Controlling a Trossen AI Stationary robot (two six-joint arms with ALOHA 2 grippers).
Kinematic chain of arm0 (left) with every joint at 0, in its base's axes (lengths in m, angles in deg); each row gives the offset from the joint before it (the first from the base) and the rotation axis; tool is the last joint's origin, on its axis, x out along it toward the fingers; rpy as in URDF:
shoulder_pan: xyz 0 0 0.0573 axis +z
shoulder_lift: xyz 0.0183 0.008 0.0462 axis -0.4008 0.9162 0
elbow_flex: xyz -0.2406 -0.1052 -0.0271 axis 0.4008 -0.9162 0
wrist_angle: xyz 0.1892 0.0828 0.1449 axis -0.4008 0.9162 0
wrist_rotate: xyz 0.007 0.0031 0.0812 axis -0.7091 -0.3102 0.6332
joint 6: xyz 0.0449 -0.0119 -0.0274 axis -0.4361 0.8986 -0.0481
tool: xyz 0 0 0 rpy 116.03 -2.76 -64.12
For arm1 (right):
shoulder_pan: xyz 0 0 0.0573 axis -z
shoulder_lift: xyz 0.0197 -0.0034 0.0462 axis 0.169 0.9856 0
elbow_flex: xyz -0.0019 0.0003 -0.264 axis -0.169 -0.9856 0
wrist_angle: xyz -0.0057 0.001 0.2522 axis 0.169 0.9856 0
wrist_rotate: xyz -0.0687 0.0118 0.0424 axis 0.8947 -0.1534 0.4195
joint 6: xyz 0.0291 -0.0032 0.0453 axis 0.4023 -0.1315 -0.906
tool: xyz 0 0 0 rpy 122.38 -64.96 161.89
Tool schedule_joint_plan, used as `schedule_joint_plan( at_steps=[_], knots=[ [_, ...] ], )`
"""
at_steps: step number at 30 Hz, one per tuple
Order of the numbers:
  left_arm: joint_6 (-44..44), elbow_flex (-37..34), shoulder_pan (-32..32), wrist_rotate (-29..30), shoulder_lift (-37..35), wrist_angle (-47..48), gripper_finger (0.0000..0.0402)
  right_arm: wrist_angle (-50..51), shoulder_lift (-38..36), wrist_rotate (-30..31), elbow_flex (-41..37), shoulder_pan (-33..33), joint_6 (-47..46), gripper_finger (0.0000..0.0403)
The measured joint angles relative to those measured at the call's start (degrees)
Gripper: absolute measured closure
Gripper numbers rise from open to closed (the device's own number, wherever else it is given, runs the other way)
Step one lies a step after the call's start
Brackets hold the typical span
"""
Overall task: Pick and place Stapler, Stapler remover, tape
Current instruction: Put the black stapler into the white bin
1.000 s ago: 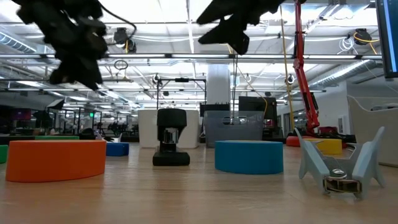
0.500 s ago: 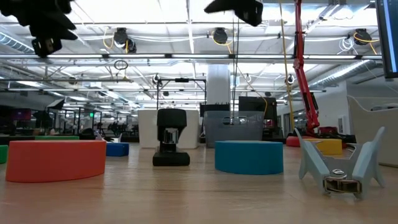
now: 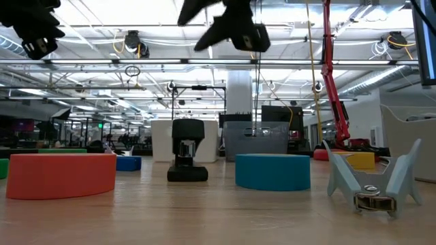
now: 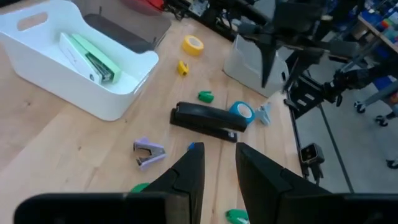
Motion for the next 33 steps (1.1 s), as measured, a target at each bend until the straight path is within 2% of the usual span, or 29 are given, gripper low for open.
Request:
schedule_joint_plan(
  at_steps=[4,11,15,18,24,33],
  knots=[
    [-0.56,0.00,-0.23,-0.01,-0.25,0.60,0.0309,3.86,1.14,-2.03,0.56,2.12,-4.87,0.0261],
    [-1.82,0.00,-0.21,-0.01,-0.24,1.37,0.0309,1.47,1.10,-4.99,-2.80,5.03,-11.19,0.0266],
    [-2.22,0.00,-0.19,0.36,-0.24,2.31,0.0309,1.21,0.99,-10.27,-4.11,6.70,-15.13,0.0266],
    [-3.04,0.00,-0.19,0.79,-0.24,2.15,0.0309,1.61,1.03,-10.54,-4.69,7.64,-17.64,0.0260],
    [-3.44,0.00,-0.19,2.47,-0.24,2.12,0.0309,-0.04,1.01,-12.17,-4.72,8.03,-17.88,0.0217],
    [-3.79,0.00,-0.19,3.42,-0.24,2.08,0.0309,-1.61,1.00,-11.42,-4.70,7.52,-17.90,0.0143]
  ],
)
